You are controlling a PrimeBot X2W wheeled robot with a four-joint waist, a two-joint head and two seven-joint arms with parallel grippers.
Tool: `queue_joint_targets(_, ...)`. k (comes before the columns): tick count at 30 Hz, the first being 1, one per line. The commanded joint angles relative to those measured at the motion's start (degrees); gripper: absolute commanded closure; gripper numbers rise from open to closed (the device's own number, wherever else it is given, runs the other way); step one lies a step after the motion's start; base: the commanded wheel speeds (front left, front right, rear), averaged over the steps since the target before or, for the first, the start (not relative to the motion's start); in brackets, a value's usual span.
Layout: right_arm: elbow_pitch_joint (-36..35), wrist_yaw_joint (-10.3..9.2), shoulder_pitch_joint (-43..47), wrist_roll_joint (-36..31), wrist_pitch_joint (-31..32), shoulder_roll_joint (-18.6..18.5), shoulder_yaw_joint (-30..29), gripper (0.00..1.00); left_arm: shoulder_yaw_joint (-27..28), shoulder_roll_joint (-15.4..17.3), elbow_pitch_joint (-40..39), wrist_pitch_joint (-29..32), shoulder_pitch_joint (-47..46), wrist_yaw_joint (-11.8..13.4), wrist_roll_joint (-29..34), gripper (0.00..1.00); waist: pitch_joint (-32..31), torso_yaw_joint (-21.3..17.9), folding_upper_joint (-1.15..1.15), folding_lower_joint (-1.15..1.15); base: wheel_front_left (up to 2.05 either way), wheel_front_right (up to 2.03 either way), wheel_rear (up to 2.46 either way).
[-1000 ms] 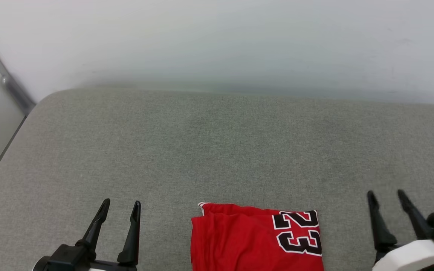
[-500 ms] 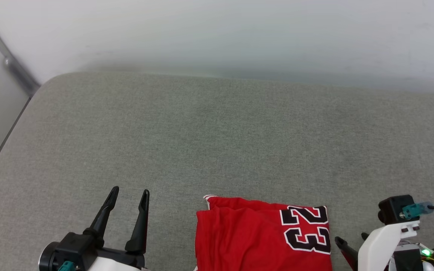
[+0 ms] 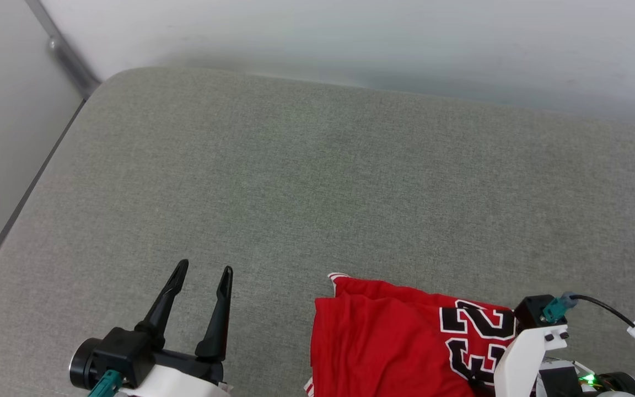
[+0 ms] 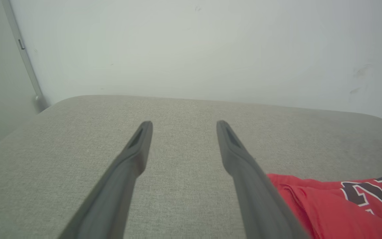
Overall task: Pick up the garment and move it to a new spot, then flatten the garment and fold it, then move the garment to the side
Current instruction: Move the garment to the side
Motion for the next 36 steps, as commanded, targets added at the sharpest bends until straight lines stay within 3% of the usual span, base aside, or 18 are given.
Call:
queue_joint_targets(1, 1.26, 0.00, 0.11, -0.20, -0.18, 0.37, 0.73, 0.00, 0.00, 0.05, 0.03, -0.26, -0.76, -0.09, -0.12, 0.00, 0.26, 0.32, 0.00, 0.00, 0.00, 0.00, 0.00)
queue_joint_targets(6, 6.75, 0.05, 0.22, -0.66, -0.41, 0.75, 3.14, 0.00, -0.35, 0.08, 0.24, -0.26, -1.06, -0.09, -0.14, 0.00, 0.47, 0.94, 0.00, 0.00, 0.00, 0.00, 0.00)
queue_joint_targets(7, 7.62, 0.08, 0.34, -0.63, -0.65, 0.81, 3.59, 0.33, -0.40, 0.11, 0.30, -0.26, -1.02, -0.10, -0.14, 0.00, 0.44, 0.96, 0.00, 0.00, 0.00, 0.00, 0.00)
queue_joint_targets(8, 8.40, 0.08, 0.30, -0.85, -1.05, 0.84, 3.92, 0.83, -0.43, 0.17, 0.35, -0.26, -0.98, -0.10, -0.12, 0.00, 0.41, 0.94, 0.00, 0.00, 0.00, 0.00, 0.00)
queue_joint_targets(9, 8.95, 0.08, 0.13, -1.16, -1.50, 0.91, 4.50, 1.00, -0.57, 0.31, 0.41, -0.26, -0.99, -0.10, -0.04, 0.00, 0.36, 0.90, 0.00, 0.00, 0.00, 0.00, 0.00)
queue_joint_targets(14, 9.03, -0.02, -2.00, -2.62, -4.11, 0.23, 5.40, 1.00, -0.93, 0.67, 0.44, -0.26, -0.93, -0.10, 0.05, 0.00, -0.26, -0.34, 0.00, 0.00, 0.00, 0.00, 0.00)
queue_joint_targets(17, 7.27, -0.05, -4.05, -4.85, -5.28, -2.42, 7.02, 1.00, -1.84, 0.99, 0.45, -0.26, -0.47, -0.10, 0.26, 0.00, -0.75, -2.09, 0.00, 0.00, 0.00, 0.00, 0.00)
queue_joint_targets(26, -1.23, -0.02, -10.11, -10.42, -4.91, -18.12, 14.22, 1.00, -4.88, -0.87, -0.96, -0.25, -1.12, -0.10, 0.85, 0.00, 1.35, -11.79, 0.00, 0.00, 0.00, 0.00, 0.00)
queue_joint_targets(32, -6.16, -0.02, -15.49, -8.75, -2.33, -29.58, 16.20, 1.00, -7.93, -0.49, -2.63, -0.20, -4.39, -0.10, 2.83, 0.00, 6.94, -19.13, 0.00, 0.00, 0.00, 0.00, 0.00)
queue_joint_targets(36, -6.53, -0.04, -18.80, -7.38, -3.76, -35.84, 15.27, 1.00, -10.64, 0.06, -3.20, -0.20, -8.02, -0.10, 3.88, 0.00, 11.61, -23.08, 0.00, 0.00, 0.00, 0.00, 0.00)
